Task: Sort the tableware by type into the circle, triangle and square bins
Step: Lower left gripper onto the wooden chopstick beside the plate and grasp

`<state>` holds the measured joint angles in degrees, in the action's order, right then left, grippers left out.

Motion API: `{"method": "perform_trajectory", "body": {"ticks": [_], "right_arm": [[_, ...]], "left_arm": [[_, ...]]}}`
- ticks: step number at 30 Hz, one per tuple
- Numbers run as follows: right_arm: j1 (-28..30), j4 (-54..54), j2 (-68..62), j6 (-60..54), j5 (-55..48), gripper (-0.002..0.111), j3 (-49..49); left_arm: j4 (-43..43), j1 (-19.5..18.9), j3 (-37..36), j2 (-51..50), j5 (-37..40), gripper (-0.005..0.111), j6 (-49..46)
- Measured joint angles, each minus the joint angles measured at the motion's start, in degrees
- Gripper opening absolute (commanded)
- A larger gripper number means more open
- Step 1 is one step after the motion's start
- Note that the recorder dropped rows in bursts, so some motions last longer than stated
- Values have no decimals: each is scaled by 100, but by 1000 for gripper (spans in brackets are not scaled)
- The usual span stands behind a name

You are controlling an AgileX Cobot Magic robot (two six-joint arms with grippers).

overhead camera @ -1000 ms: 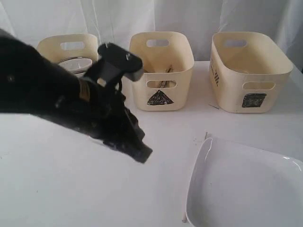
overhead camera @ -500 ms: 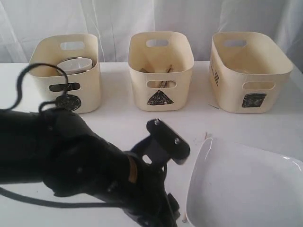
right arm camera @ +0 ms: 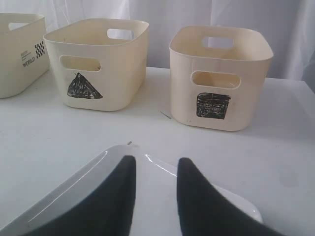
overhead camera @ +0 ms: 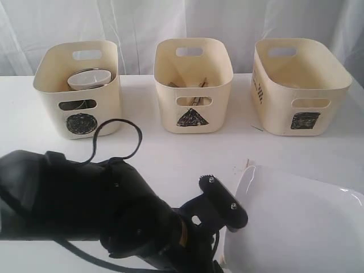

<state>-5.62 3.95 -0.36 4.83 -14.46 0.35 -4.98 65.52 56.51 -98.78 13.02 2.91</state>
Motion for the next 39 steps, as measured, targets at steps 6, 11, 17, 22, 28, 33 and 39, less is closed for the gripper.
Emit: {"method": "perform_trajectory", "body": {"ticks": [6,11,17,22,28,33,39], "right_arm": [[0,0,0,0,0,29,0],[0,0,0,0,0,29,0],[0,0,0,0,0,29,0],[0,0,0,0,0,29,0],[0,0,0,0,0,29,0],[0,0,0,0,0,29,0],[0,0,0,0,0,29,0]], "left_arm": [[10,0,347,-406,82,52,-20],[10,0,347,-481,106,52,-20],[10,0,347,-487,-66,52,-20],[10,0,347,-487,-159,52,-20],[10,0,347,-487,-193,52,-20],[21,0,347,-561,-278,52,-20],[21,0,347,-667,-254,52,-20]]}}
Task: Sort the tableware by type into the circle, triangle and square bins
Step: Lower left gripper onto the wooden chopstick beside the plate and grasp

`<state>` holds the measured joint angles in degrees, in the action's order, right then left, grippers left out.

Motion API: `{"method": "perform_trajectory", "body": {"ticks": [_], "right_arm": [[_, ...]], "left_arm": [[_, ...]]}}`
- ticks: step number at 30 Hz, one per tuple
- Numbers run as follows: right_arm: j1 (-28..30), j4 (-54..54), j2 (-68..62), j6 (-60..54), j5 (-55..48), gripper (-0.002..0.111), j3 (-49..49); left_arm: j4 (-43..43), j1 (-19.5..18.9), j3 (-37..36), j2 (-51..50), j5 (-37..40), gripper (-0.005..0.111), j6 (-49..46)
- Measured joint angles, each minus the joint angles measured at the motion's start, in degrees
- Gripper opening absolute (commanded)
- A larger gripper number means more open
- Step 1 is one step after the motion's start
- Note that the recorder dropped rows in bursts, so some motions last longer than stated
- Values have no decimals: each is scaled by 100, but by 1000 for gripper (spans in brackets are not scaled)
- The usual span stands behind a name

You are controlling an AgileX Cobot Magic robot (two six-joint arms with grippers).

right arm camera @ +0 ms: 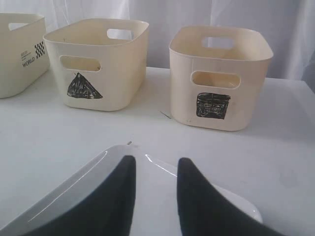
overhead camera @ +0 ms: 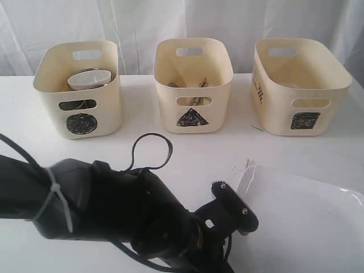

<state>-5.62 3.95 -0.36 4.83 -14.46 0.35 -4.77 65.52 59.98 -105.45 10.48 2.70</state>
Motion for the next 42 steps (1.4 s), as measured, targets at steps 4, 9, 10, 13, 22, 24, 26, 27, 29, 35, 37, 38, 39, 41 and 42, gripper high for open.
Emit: {"method": "perform_trajectory", "body": {"ticks": [4,9,10,13,22,24,26,27,29,35,37,38,39,41,42], "right_arm": [[0,0,0,0,0,29,0],[0,0,0,0,0,29,0],[0,0,0,0,0,29,0],[0,0,0,0,0,29,0],[0,0,0,0,0,29,0],[0,0,0,0,0,29,0],[0,0,0,0,0,29,0],[0,0,0,0,0,29,0],[0,0,0,0,0,29,0],[0,0,0,0,0,29,0],[0,0,0,0,0,29,0],[0,0,0,0,0,29,0],[0,0,0,0,0,29,0],[0,0,0,0,0,29,0],[0,0,0,0,0,29,0]], "left_arm": [[0,0,0,-17,-66,52,0],[0,0,129,-81,-129,52,0],[0,0,173,-113,-129,52,0],[0,-13,289,-246,-118,52,0],[131,-13,606,-317,-45,52,0],[197,-13,681,-317,-32,52,0],[284,-13,718,-317,-10,52,0],[294,-13,718,-317,1,52,0],[310,-13,729,-365,63,52,0],[477,-13,731,-414,347,52,0],[477,-13,731,-414,442,52,0],[477,-13,731,-414,520,52,0],[531,-13,731,-414,603,52,0],[622,-13,731,-414,628,52,0],[680,-13,731,-414,596,52,0]]}}
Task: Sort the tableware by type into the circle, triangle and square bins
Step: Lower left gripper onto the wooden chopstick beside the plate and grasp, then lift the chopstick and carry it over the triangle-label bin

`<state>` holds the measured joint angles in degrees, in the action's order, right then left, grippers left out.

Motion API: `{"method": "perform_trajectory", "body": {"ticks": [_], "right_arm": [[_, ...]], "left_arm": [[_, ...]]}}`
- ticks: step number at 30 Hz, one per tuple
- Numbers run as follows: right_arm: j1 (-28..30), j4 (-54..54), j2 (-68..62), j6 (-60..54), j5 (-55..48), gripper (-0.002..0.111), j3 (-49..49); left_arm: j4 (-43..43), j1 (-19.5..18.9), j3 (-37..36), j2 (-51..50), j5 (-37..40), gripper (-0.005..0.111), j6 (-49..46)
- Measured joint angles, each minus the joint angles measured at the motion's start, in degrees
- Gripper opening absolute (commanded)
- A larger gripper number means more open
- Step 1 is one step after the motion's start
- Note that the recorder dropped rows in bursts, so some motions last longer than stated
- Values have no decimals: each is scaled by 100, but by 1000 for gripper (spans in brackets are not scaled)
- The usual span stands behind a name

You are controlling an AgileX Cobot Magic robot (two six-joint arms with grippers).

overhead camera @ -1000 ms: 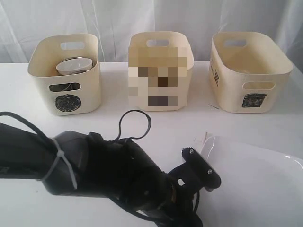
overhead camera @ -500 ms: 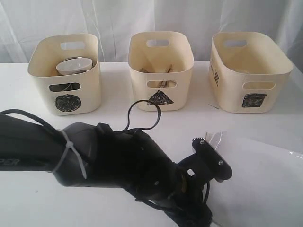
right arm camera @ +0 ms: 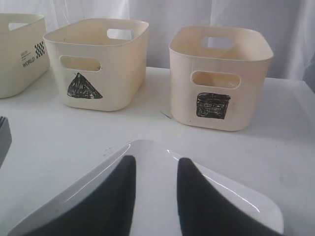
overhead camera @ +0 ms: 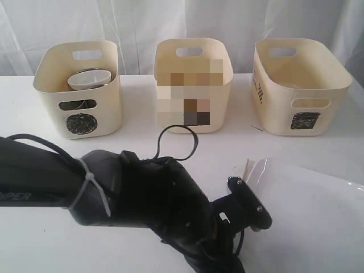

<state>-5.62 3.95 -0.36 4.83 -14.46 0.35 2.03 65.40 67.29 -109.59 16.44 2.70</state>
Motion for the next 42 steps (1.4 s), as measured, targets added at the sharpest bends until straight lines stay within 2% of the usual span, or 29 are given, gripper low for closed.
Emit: {"method": "perform_trajectory", "body": {"ticks": [5,14,28,42], "right_arm": [[0,0,0,0,0,29,0],[0,0,0,0,0,29,0],[0,0,0,0,0,29,0],[0,0,0,0,0,29,0]], "left_arm": [[83,-73,0,0,-197,52,0],[105,-463,0,0,-228,52,131],[105,-463,0,0,-570,52,145],[274,-463,0,-71,-558,52,134]]}}
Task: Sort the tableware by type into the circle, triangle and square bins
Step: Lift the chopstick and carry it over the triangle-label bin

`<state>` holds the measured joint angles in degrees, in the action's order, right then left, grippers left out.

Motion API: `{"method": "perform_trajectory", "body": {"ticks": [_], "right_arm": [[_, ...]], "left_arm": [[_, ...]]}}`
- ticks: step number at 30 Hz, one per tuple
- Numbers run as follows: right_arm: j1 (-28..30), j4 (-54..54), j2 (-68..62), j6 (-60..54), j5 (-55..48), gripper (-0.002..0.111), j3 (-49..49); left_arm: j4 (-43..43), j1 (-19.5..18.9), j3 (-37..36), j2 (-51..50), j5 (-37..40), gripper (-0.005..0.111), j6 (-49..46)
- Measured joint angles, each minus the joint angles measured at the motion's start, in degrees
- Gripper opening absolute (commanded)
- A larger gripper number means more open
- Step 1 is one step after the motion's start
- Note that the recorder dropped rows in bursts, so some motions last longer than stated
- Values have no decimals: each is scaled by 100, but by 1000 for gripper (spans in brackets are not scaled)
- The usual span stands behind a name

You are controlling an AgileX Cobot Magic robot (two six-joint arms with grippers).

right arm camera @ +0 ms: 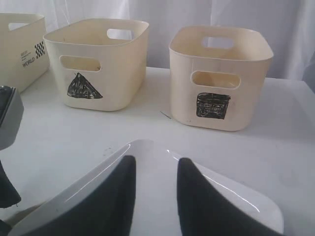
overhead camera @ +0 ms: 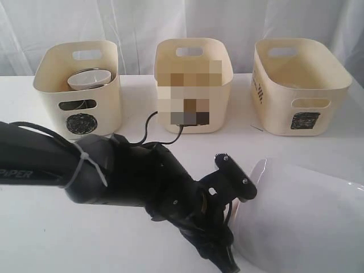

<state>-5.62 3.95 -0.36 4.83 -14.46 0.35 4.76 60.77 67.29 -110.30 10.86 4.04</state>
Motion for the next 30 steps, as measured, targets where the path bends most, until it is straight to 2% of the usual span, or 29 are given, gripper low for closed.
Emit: {"method": "perform_trajectory", "body": {"ticks": [2,4,5,6,7,8,20,30], "right_arm": [[0,0,0,0,0,29,0],[0,0,0,0,0,29,0],[0,0,0,0,0,29,0],[0,0,0,0,0,29,0],[0,0,0,0,0,29,0],[0,0,0,0,0,29,0],[0,0,0,0,0,29,0],[0,0,0,0,0,29,0]], "left_arm": [[0,0,11,-55,0,52,23],[0,0,23,-65,-11,43,23],[0,0,23,-65,-11,28,23],[-25,0,23,-65,4,21,23],[-25,0,23,-65,19,7,27],[-25,0,36,-68,62,1,37],[430,-68,50,26,701,0,157],[587,-774,39,430,987,0,715]]}}
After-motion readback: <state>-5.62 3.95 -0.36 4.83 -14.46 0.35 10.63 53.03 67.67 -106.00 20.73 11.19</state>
